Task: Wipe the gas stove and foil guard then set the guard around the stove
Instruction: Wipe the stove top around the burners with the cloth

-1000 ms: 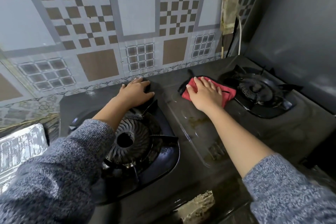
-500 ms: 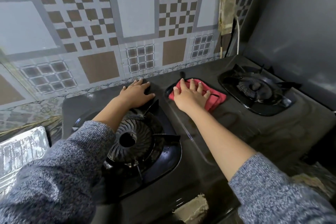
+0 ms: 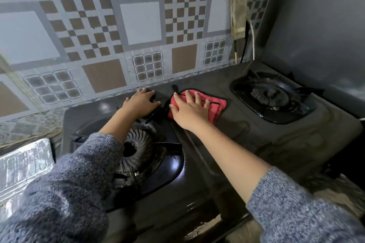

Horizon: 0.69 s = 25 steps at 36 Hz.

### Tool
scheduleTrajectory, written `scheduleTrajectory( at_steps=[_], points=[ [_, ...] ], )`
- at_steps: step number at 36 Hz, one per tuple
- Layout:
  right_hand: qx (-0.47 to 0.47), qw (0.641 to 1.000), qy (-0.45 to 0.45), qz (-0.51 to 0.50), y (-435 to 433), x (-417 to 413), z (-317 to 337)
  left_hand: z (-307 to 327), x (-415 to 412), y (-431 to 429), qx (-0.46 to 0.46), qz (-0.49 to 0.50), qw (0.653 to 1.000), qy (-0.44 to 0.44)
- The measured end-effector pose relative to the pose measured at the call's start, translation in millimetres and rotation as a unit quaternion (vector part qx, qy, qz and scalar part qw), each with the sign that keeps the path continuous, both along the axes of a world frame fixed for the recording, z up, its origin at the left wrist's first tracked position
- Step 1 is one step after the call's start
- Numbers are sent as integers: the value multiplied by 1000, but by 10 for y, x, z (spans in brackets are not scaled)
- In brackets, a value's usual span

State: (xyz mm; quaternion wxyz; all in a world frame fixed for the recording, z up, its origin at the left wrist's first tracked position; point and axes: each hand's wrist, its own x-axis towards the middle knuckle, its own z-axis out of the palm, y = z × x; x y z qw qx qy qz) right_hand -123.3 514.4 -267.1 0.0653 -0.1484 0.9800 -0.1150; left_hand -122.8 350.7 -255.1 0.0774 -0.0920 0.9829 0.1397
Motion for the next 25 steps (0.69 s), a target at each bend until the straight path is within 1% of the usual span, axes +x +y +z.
scheduleTrajectory(
  at_steps=[6, 10, 14, 18, 21, 25],
  points=[
    [4, 998, 1, 57, 147, 119, -7, 0, 18, -6, 6, -7, 1000, 15],
    [1, 996, 15, 86, 352, 176, -11, 25, 35, 33, 4, -6, 1000, 23],
    [13, 994, 9, 105, 493, 135, 20, 46, 23, 72, 5, -4, 999, 36],
    [15, 997, 19, 79, 575, -57, 14, 30, 11, 129, 5, 6, 999, 42],
    [18, 999, 12, 50, 644, -220, 10, 8, 1, 151, 14, 16, 999, 50],
    [20, 1000, 4, 6, 750, -304, 26, 45, -14, 159, 28, 29, 998, 41]
  ],
)
